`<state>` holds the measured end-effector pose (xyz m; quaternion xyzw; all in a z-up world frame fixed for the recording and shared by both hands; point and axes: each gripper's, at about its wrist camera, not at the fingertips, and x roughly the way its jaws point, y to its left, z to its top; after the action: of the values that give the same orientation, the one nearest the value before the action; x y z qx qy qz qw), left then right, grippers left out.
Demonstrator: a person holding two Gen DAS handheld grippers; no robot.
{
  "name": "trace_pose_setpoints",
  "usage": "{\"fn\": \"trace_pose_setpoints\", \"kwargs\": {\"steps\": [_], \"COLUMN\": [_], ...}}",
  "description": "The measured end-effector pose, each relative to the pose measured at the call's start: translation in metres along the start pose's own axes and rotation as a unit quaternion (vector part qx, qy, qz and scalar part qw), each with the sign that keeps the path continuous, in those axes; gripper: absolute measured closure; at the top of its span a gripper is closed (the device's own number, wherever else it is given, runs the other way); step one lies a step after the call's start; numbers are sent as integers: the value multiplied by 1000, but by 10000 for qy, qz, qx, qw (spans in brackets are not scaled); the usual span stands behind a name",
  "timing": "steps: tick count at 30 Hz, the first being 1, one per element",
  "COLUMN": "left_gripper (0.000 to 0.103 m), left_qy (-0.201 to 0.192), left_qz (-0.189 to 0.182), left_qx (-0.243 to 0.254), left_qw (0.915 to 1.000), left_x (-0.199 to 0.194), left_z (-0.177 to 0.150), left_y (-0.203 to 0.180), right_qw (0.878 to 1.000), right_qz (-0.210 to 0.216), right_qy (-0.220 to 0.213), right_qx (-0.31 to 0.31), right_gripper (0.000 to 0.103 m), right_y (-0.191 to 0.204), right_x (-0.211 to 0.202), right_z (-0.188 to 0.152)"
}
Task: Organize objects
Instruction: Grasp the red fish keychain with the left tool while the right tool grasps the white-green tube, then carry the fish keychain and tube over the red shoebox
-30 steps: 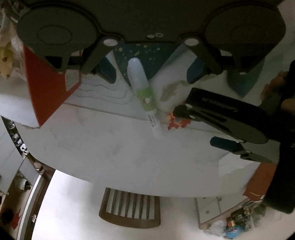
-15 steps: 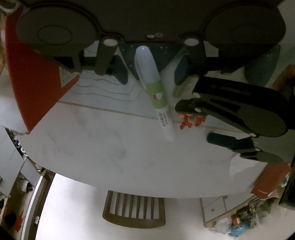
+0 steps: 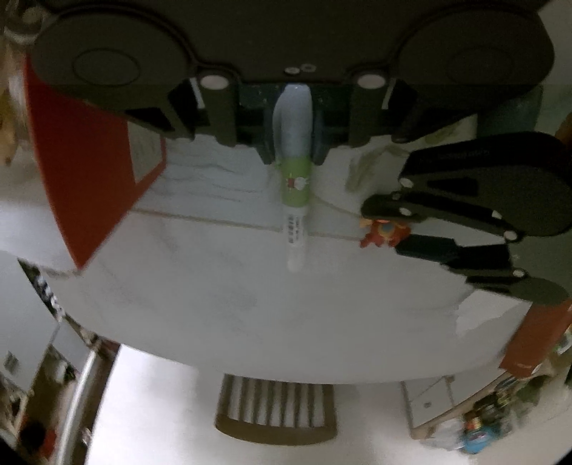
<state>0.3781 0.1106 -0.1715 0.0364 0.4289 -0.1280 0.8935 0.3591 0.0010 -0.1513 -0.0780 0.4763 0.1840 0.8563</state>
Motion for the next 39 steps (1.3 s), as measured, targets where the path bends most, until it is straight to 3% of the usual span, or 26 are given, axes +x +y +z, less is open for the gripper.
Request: {"fn": "trace_pose_setpoints", "kwargs": {"steps": [11, 26, 39], "left_gripper": [64, 64, 64], "left_qy": [115, 234, 93], "left_qz": [-175, -547, -551], "left_qx": [-367, -812, -819], "left_qw": [9991, 9949, 9951], "left_x": [-34, -93, -136], "left_z": [-19, -64, -68], "left_y": [-15, -48, -87], "right_qw": [9973, 9944, 9916], "right_qz": [279, 606, 837], "right_qy": [108, -38, -401], "right_qx": [669, 871, 901], "right_gripper": [82, 83, 87], "right_y": [-4, -5, -23], "right_x": [-39, -114, -163], "right_z": [-20, -69, -90]}}
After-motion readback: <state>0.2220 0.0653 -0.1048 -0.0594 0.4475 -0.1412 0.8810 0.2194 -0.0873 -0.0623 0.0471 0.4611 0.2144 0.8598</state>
